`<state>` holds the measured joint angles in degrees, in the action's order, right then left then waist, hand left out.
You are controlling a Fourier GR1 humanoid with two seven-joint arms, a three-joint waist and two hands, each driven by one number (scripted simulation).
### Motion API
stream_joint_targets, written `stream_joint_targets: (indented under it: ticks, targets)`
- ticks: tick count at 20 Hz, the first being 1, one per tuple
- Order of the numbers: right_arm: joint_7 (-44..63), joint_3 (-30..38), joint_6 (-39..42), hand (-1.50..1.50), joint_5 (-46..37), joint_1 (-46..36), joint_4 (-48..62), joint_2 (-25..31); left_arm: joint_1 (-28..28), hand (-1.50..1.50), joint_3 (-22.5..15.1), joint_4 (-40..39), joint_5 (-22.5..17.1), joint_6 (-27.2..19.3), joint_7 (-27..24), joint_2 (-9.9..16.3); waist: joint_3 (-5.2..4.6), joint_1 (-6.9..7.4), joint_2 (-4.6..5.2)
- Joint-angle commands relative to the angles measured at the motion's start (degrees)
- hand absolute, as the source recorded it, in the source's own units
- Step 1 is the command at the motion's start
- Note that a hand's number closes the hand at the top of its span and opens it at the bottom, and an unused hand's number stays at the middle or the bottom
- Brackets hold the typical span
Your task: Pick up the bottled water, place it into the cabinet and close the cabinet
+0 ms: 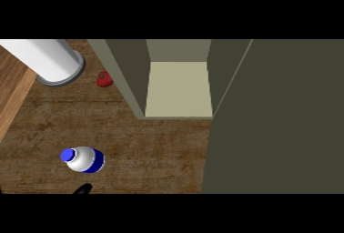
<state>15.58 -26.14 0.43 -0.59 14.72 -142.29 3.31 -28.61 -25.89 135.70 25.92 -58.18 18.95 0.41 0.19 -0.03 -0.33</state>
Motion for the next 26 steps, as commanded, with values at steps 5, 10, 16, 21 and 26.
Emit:
stream_joint_targets:
  ticks: [5,10,16,21,26]
  targets:
    - [4.46,-5.39,-3.63,-1.50,-7.22,-1.41,-5.14,-0.14,-3.30,-1.50,-4.89,6.61,10.14,-4.02,0.74,-0.39,-0.11,-0.17,0.15]
    - [3.45,-5.40,-4.78,-1.50,-7.72,0.07,-5.79,1.43,-3.65,-1.50,0.55,8.32,9.28,-0.08,4.50,-0.37,-0.08,-0.59,0.22]
    - [2.00,-10.76,-7.47,-1.50,-12.03,0.02,-4.71,1.84,0.41,-1.50,4.22,1.08,6.35,-0.23,3.98,-0.17,-0.21,-0.43,0.13]
    - [5.49,-8.78,-8.94,-1.50,-10.13,-3.41,-5.22,2.55,3.09,-1.50,7.68,0.44,6.03,1.96,7.22,0.17,-0.21,-0.06,0.26]
    - [2.00,-11.00,-8.99,-1.50,-11.21,-0.35,-5.63,5.53,8.17,-1.50,10.93,-10.65,-0.39,-2.62,0.58,-0.39,-0.28,-0.43,0.09]
